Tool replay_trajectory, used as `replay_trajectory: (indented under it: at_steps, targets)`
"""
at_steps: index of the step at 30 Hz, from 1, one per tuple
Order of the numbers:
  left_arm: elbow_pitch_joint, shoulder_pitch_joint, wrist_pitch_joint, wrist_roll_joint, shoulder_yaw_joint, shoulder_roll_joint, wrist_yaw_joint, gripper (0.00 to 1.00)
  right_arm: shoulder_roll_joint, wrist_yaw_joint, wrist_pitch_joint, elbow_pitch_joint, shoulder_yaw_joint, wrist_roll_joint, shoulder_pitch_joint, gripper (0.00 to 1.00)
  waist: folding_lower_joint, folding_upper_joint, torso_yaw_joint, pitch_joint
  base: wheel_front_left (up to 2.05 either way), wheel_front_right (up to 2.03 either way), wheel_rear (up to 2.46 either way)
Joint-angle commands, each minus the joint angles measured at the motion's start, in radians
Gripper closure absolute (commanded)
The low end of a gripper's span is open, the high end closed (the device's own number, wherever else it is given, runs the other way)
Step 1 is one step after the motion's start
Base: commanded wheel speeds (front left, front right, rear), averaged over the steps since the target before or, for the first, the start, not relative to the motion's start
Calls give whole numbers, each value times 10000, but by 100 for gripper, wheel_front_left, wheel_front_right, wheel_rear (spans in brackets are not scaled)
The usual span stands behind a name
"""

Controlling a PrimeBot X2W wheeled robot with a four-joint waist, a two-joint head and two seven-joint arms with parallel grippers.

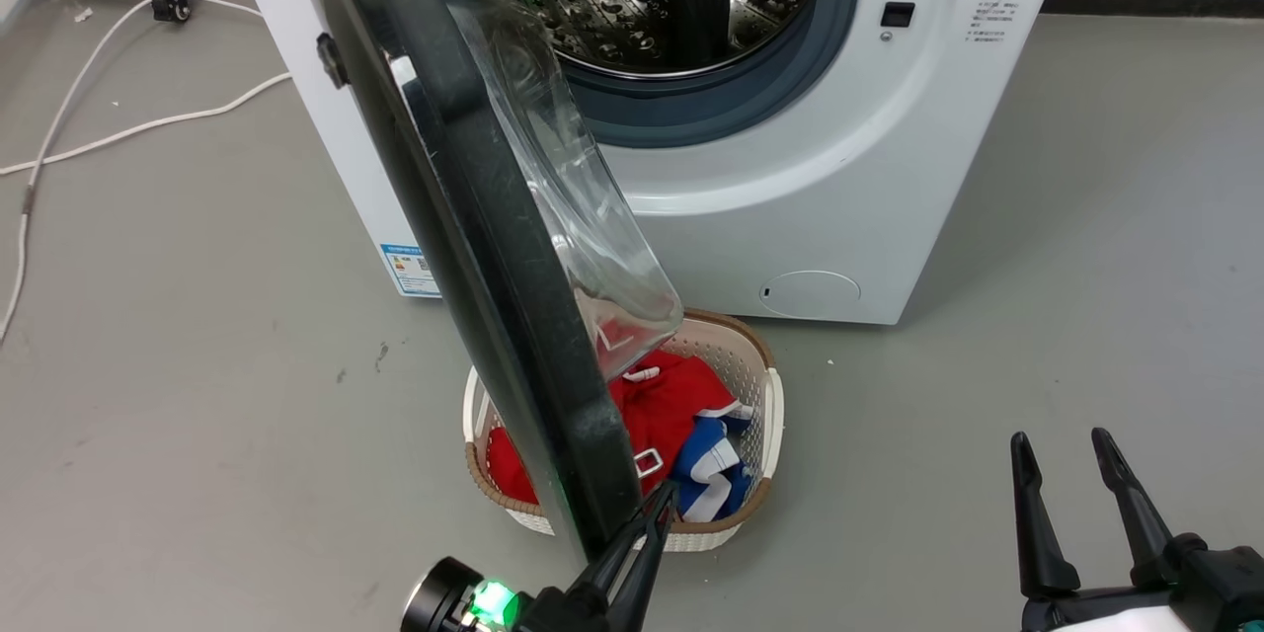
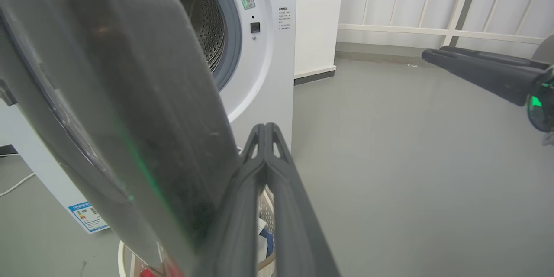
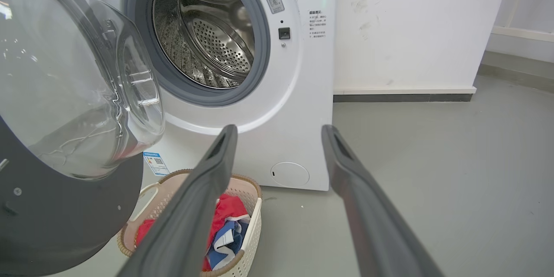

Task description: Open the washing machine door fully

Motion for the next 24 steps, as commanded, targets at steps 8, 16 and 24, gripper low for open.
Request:
replay_trajectory:
  at_steps: [8,16,24]
  targets:
    - [-213,459,-26,-8,915,13,347,100,16,1,-18,130,58,-23,172,0,-1,0,400,-154,0,0,0]
    - [-425,998,-21,-61,1813,56,582,100,16,1,-18,232,-25,-93,294,0,-1,0,878,-147,0,0,0]
    - [-766,1209,-27,-119,3150,184,923,100,14,1,-18,278,-37,-129,249,0,-1,0,1218,-12,0,0,0]
